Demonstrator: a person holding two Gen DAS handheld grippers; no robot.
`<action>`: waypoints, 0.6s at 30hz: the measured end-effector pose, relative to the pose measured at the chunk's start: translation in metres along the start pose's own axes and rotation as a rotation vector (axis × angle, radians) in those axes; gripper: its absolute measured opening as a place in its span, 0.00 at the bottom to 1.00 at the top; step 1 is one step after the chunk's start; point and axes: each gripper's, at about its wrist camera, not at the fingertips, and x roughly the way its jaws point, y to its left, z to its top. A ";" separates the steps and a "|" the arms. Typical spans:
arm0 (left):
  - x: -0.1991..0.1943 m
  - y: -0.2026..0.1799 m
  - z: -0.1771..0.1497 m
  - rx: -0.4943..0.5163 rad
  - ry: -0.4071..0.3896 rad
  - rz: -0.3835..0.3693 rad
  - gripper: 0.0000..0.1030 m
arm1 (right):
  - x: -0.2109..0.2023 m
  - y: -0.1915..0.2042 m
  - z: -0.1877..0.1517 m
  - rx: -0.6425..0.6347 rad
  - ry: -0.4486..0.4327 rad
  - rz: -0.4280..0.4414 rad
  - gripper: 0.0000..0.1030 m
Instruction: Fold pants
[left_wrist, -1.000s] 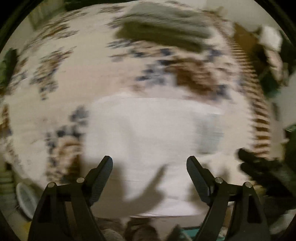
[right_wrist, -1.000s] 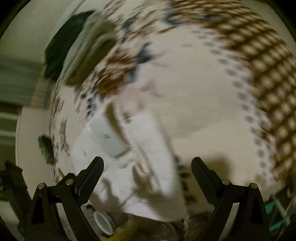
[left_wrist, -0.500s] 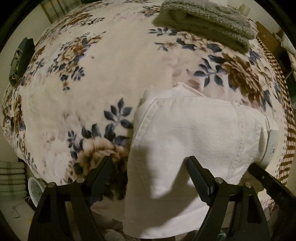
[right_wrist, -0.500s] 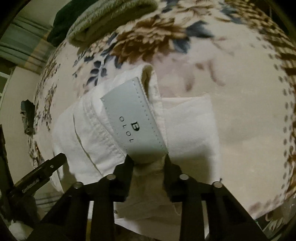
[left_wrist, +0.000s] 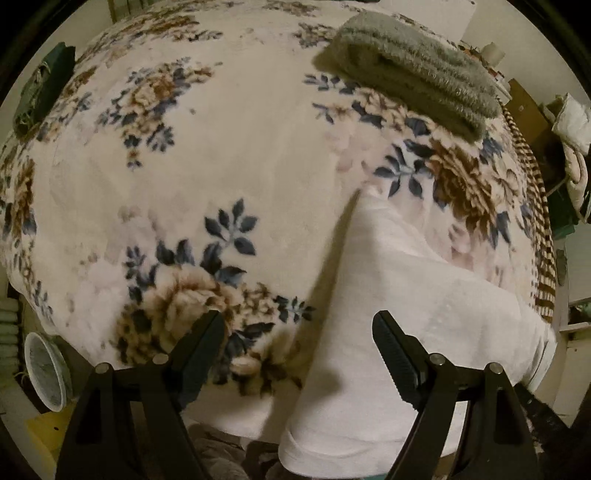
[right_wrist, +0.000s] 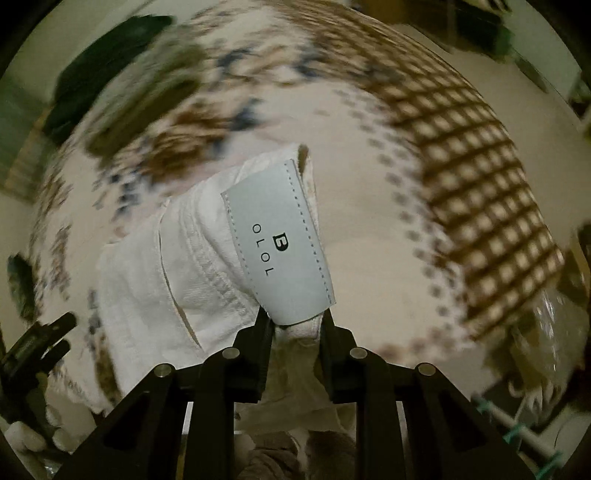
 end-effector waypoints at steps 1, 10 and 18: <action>0.004 -0.001 0.000 0.000 0.007 -0.010 0.79 | 0.007 -0.008 0.000 0.017 0.019 0.007 0.24; 0.045 -0.014 0.000 0.047 0.093 -0.127 0.79 | 0.040 -0.053 0.019 0.148 0.121 0.169 0.68; 0.071 -0.014 -0.021 0.013 0.203 -0.303 0.79 | 0.081 -0.087 -0.023 0.219 0.286 0.397 0.85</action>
